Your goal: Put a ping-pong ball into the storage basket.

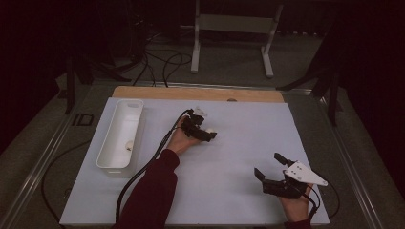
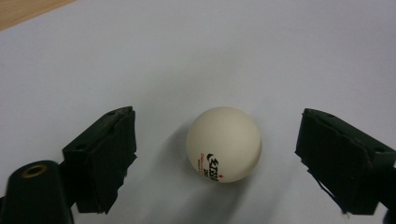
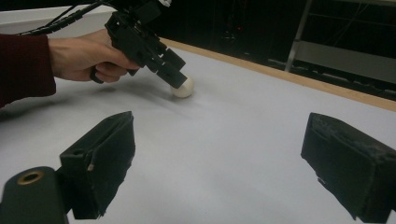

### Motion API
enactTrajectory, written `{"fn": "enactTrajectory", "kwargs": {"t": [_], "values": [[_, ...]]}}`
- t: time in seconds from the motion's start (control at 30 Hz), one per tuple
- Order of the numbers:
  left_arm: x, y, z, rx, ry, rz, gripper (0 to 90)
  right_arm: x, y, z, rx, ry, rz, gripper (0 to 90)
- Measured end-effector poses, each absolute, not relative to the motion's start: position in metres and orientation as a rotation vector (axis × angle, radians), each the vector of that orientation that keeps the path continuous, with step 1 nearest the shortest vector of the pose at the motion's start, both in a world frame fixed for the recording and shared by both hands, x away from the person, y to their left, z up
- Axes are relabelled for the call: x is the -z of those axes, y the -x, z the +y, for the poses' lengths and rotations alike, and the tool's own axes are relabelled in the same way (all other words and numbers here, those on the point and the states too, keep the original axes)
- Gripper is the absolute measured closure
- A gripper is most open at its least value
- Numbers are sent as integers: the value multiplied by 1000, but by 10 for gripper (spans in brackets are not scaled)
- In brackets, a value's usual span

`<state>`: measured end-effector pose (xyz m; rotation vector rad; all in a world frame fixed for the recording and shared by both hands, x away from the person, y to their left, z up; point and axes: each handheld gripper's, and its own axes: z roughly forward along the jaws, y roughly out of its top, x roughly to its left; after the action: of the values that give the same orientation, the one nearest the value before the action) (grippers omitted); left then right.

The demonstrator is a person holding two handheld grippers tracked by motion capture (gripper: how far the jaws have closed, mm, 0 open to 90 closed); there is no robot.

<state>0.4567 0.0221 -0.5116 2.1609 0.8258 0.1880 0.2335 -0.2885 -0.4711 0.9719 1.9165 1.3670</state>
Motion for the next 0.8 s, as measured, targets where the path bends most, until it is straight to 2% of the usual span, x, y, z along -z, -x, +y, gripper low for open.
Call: {"fn": "enactTrajectory", "kwargs": {"t": [0.4, 0.63, 0.73, 0.77, 0.8], "values": [[517, -457, 22, -162, -2183, 822, 237, 471, -233, -289, -1365, -968, 1916, 95], [519, -455, 18, -172, -2199, 815, 361, 471, -233, -289, -1365, -967, 1914, 95], [521, -455, 18, -175, -2202, 825, 453, 470, -233, -289, -1365, -966, 1914, 95], [521, -456, 19, -168, -2205, 821, 453, 470, -233, -289, -1365, -966, 1914, 95], [521, -455, 19, -170, -2208, 819, 507, 470, -233, -289, -1365, -966, 1914, 95]]}}
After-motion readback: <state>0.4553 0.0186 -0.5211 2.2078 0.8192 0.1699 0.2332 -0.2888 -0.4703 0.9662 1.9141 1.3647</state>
